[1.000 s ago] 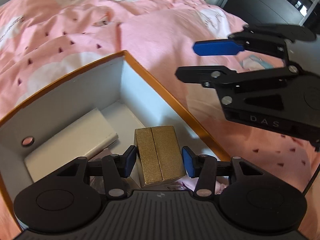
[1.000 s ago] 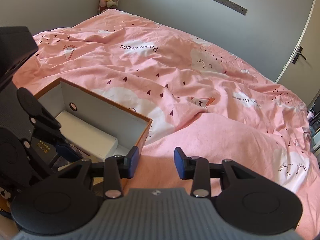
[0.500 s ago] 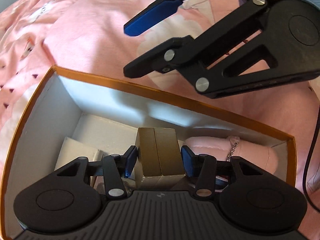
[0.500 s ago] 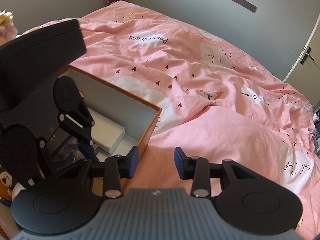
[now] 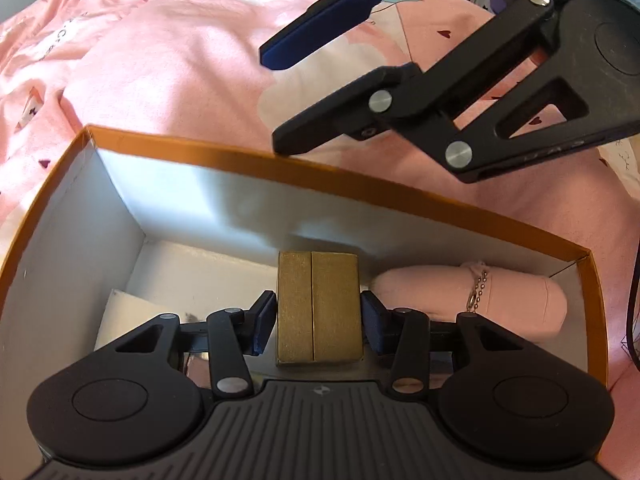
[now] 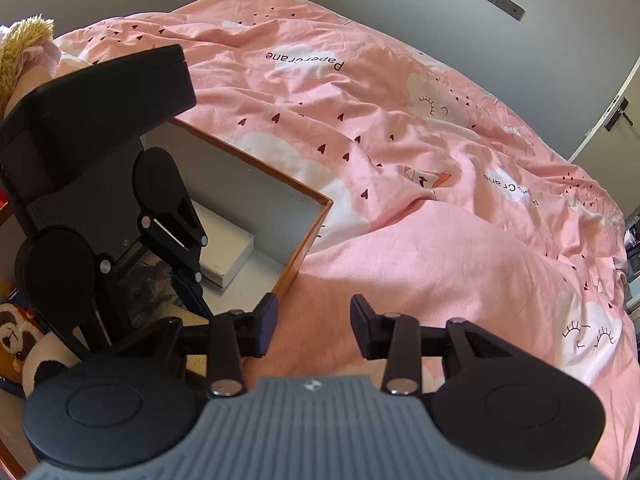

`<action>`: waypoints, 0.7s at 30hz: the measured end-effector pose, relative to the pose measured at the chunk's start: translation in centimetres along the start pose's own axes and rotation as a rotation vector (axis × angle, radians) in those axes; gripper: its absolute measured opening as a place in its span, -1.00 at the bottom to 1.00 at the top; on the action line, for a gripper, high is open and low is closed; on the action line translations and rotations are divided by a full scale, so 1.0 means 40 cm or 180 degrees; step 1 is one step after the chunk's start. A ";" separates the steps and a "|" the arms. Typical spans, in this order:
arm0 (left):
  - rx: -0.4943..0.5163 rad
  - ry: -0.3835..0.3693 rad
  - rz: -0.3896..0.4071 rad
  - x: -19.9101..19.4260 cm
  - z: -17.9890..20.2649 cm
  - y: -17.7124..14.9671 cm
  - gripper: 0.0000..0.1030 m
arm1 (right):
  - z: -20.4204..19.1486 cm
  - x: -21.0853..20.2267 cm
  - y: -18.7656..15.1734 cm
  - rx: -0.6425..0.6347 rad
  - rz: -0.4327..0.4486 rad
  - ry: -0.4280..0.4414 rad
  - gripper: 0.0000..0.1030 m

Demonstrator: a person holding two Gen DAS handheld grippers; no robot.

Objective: Organize objects
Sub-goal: 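Lower the tan cube box into the box with the left gripper, then open the left gripper and withdraw both grippers toward the crocheted flower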

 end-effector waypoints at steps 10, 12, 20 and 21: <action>0.0084 -0.0001 -0.0040 -0.020 0.048 -0.022 -0.04 | 0.002 0.002 0.000 0.0013 -0.0077 -0.0081 -0.18; 0.0032 0.0007 -0.0052 -0.021 0.049 -0.025 -0.03 | 0.001 -0.004 0.000 -0.0003 -0.0076 -0.0091 -0.17; -0.0160 0.0268 0.0269 -0.156 0.105 -0.045 0.09 | -0.009 -0.081 0.021 0.0047 0.0131 -0.0095 -0.09; -0.0193 0.0317 0.0339 -0.191 0.120 -0.052 0.10 | -0.017 -0.095 0.030 0.0057 0.0182 -0.0067 -0.09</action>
Point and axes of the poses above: each gripper's, at about its wrist camera, not at the fingertips, and x roughly the way its jaws point, z to its right, y to its top, the point moved 10 cm from there along x, roughly the way its jaws point, and after that the axes turned 10 degrees about -y, right-handed, at the moved point
